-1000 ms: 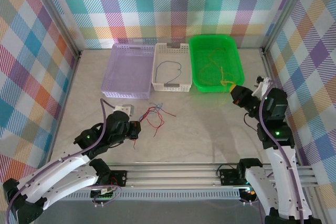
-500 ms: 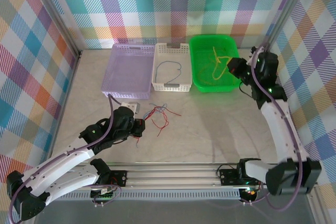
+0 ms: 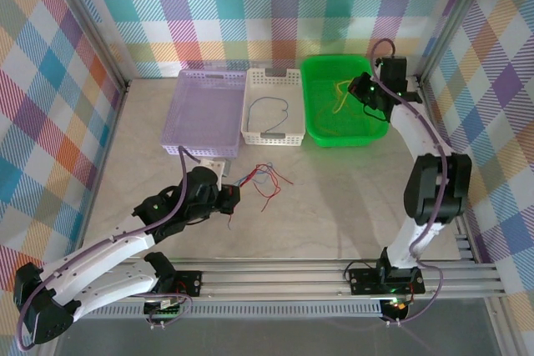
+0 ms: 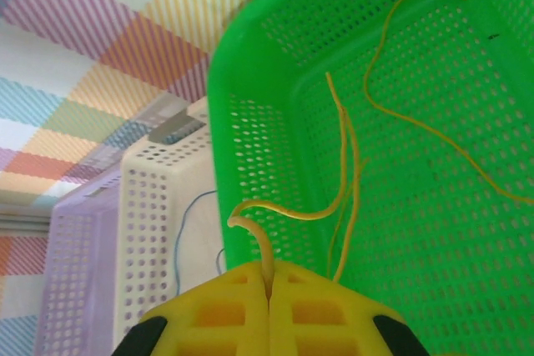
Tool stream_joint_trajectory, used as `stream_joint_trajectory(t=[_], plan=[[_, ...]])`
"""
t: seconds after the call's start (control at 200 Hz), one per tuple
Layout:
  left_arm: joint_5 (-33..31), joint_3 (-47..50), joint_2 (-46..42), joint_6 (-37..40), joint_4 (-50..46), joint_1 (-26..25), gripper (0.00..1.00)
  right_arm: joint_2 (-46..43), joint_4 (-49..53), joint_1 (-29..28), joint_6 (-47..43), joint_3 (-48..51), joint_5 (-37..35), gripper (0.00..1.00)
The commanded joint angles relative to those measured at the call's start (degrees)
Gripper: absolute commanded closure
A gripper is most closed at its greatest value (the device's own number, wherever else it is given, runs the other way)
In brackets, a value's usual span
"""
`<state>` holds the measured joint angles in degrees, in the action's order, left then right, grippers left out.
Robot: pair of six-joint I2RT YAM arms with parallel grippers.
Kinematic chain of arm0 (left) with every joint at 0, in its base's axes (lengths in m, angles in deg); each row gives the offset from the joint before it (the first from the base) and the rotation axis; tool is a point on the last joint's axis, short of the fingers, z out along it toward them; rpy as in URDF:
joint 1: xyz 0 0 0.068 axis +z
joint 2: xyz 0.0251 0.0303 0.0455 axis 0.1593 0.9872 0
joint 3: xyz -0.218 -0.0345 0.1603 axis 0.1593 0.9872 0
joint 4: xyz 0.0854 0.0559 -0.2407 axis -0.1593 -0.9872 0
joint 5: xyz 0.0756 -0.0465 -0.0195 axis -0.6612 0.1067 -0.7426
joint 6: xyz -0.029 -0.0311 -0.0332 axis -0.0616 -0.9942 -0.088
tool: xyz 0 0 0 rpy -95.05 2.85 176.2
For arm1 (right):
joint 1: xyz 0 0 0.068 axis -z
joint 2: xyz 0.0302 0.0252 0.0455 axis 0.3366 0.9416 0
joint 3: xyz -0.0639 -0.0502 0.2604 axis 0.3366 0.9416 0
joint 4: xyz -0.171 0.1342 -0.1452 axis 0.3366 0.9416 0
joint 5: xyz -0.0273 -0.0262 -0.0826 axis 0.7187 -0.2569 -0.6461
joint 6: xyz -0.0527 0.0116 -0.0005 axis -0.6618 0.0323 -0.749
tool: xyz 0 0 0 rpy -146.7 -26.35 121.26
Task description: Untangle the cables
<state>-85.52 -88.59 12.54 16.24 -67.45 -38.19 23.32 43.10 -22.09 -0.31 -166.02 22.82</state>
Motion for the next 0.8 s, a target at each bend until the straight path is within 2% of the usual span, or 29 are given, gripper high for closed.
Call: stream_joint_trajectory(t=[0.0,0.28,0.445,0.67,0.795], plan=[[-0.61,-0.15,0.72,-0.69,3.24,-1.33,1.0,4.82,4.74,0.14,-3.17,-6.14,-0.89,1.0],[-1.13,0.32,1.88,-0.8,4.5,-2.74,1.0,15.99,12.5,0.15,-8.62,-15.68,-2.1,1.0],[-1.51,0.39,2.77,-0.79,5.04,-3.6,1.0,18.9,15.2,0.1,-9.09,-18.24,-1.74,1.0],[-1.68,0.23,3.74,-0.88,5.64,-4.24,1.0,17.73,15.95,0.09,-8.46,-18.95,-0.7,0.75],[-1.68,0.22,4.28,-1.12,6.22,-4.66,1.0,16.19,16.32,0.05,-7.76,-19.47,-0.08,0.66]])
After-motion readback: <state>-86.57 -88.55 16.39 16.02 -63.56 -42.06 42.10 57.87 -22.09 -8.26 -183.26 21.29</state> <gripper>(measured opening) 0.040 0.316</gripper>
